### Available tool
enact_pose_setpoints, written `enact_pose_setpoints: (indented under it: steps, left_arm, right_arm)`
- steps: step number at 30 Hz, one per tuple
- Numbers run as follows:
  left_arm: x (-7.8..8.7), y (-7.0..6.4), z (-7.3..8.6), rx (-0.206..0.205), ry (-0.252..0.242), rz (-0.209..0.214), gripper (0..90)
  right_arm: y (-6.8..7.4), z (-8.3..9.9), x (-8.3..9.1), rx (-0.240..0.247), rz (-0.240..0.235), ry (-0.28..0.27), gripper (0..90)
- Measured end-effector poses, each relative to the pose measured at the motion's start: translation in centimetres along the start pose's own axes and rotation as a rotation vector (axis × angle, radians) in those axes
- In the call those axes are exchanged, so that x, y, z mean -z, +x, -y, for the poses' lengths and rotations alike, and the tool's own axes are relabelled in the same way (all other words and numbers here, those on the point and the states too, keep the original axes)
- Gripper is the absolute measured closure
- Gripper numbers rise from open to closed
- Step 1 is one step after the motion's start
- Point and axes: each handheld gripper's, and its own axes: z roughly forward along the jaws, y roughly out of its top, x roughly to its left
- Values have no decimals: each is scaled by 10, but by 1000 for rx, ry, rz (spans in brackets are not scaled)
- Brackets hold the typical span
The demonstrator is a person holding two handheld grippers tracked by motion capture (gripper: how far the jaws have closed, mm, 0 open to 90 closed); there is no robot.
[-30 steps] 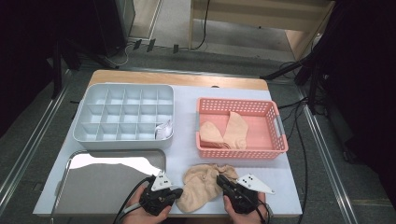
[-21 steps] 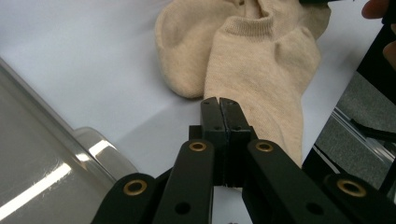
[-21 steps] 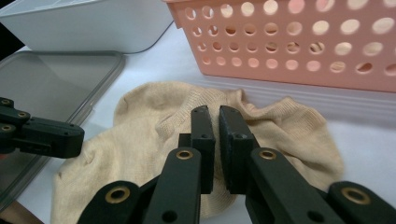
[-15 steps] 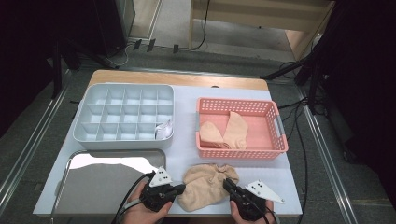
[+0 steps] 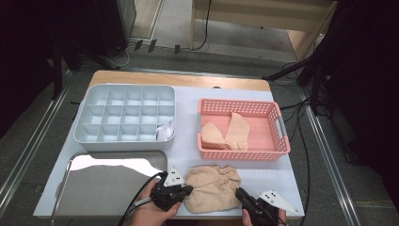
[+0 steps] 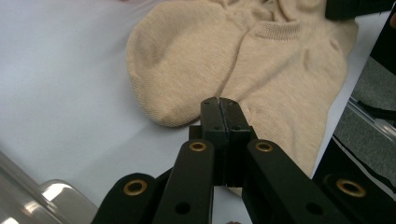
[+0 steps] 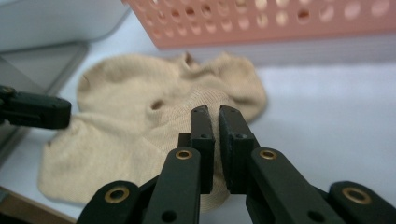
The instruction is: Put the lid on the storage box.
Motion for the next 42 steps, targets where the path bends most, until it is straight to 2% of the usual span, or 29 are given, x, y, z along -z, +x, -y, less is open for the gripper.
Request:
enact_pose_setpoints:
  steps: [3,4,6,10,13,16,21,23,25,29,34,42]
  left_arm:
    - [-1,0,0,-1,1,8,900]
    - [0,1,0,6,-6,17,900]
    - [3,1,1,12,-14,21,900]
    - [9,6,2,48,-39,29,848]
    - [12,9,4,71,-52,31,818]
    - [13,11,7,92,-53,41,777]
    - [13,9,12,101,-36,39,733]
    - [13,8,14,105,-33,43,705]
    - [11,6,15,101,-23,48,664]
    - [8,2,16,94,-3,51,649]
    - [6,-4,16,71,10,25,704]
    - [6,-4,18,63,8,13,872]
  right_arm:
    - [-5,4,-4,-19,1,60,794]
    - [-6,3,-4,-22,-5,62,770]
    - [-8,2,-3,-28,-12,45,733]
    - [-10,-4,5,-21,-37,-22,721]
    - [-13,-7,5,-13,-29,-37,725]
    - [-13,-7,0,-3,-28,-12,726]
    - [-8,-8,-10,22,-15,45,712]
    - [-6,-7,-13,16,-10,60,706]
    - [-6,-7,-15,23,-8,65,704]
    - [-3,-6,-17,44,-1,75,697]
    - [-2,-4,-15,62,6,76,717]
    - [-1,-3,-14,89,34,86,849]
